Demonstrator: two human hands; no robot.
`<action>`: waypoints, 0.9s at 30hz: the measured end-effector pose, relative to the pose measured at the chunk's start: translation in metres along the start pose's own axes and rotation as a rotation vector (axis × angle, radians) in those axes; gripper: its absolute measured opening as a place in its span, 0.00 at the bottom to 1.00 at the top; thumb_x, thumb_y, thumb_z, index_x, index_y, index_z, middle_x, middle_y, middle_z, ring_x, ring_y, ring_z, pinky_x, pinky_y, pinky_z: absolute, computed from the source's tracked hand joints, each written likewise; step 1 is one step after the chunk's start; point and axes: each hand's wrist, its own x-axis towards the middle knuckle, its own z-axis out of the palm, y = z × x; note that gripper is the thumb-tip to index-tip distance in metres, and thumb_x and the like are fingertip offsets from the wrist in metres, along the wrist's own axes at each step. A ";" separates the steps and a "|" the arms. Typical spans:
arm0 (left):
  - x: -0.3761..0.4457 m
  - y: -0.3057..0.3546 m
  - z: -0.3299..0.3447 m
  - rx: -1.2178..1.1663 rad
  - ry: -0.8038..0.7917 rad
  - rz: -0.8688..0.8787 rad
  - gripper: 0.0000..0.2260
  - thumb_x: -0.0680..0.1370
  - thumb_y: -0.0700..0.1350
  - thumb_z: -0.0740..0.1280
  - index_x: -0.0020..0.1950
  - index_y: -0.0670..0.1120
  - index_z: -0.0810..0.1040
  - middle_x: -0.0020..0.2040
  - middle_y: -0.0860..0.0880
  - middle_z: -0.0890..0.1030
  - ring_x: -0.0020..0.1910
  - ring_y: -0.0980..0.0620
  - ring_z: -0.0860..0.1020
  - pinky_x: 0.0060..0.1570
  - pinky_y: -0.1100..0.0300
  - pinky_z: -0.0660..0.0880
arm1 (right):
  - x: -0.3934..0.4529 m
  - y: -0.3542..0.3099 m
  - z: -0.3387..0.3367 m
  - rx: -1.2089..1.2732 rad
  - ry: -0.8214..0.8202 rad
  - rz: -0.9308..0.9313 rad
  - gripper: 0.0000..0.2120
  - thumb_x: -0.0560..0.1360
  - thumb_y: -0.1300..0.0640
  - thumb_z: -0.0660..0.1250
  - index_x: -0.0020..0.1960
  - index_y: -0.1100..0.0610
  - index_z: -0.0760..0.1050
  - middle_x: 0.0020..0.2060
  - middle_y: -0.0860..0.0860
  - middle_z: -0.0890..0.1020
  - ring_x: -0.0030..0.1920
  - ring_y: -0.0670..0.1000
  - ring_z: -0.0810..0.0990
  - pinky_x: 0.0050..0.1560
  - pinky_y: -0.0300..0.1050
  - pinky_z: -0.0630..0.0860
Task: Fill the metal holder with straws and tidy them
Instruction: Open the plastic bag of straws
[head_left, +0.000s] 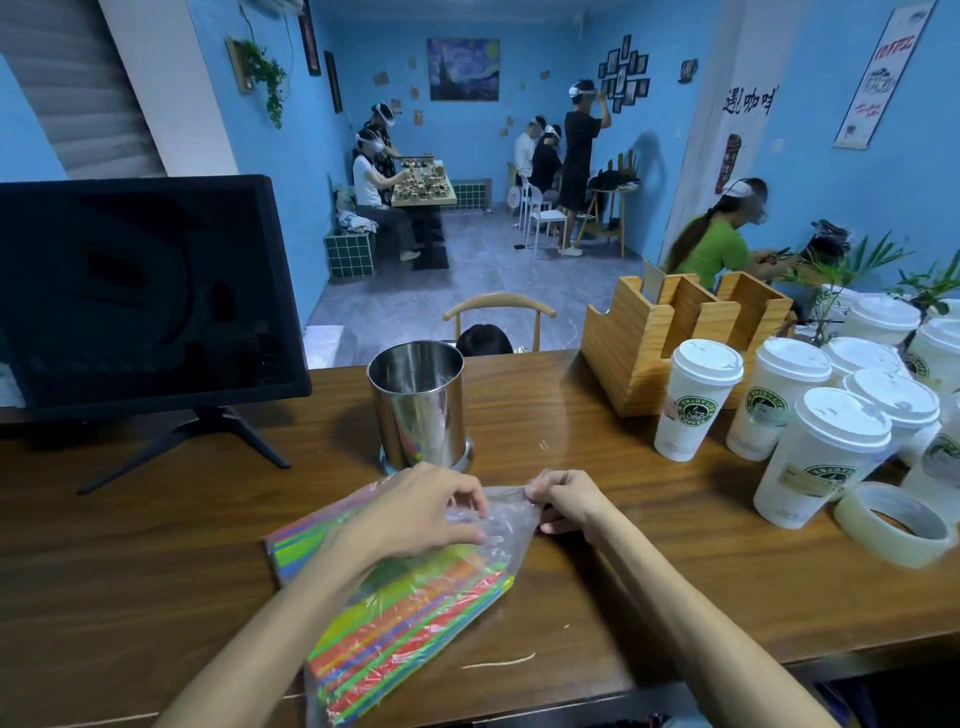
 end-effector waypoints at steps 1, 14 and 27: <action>-0.001 -0.005 0.002 0.050 -0.015 -0.027 0.10 0.72 0.60 0.75 0.49 0.57 0.82 0.44 0.60 0.83 0.46 0.62 0.77 0.47 0.62 0.74 | 0.000 0.000 0.001 -0.003 0.003 -0.009 0.07 0.79 0.62 0.69 0.42 0.56 0.77 0.36 0.53 0.82 0.27 0.47 0.80 0.25 0.39 0.76; 0.018 0.010 0.003 -0.286 0.127 0.055 0.04 0.77 0.53 0.71 0.46 0.54 0.81 0.44 0.55 0.82 0.46 0.54 0.79 0.51 0.50 0.76 | -0.026 -0.025 -0.002 -0.113 0.345 -0.589 0.24 0.71 0.62 0.74 0.64 0.46 0.73 0.62 0.47 0.75 0.61 0.45 0.75 0.65 0.48 0.73; 0.025 0.012 0.011 -0.350 0.203 0.086 0.06 0.74 0.57 0.72 0.43 0.56 0.81 0.41 0.55 0.80 0.46 0.53 0.76 0.49 0.53 0.74 | -0.029 -0.038 0.000 -0.600 -0.513 -0.477 0.12 0.65 0.60 0.68 0.43 0.45 0.79 0.34 0.36 0.82 0.38 0.36 0.79 0.44 0.33 0.74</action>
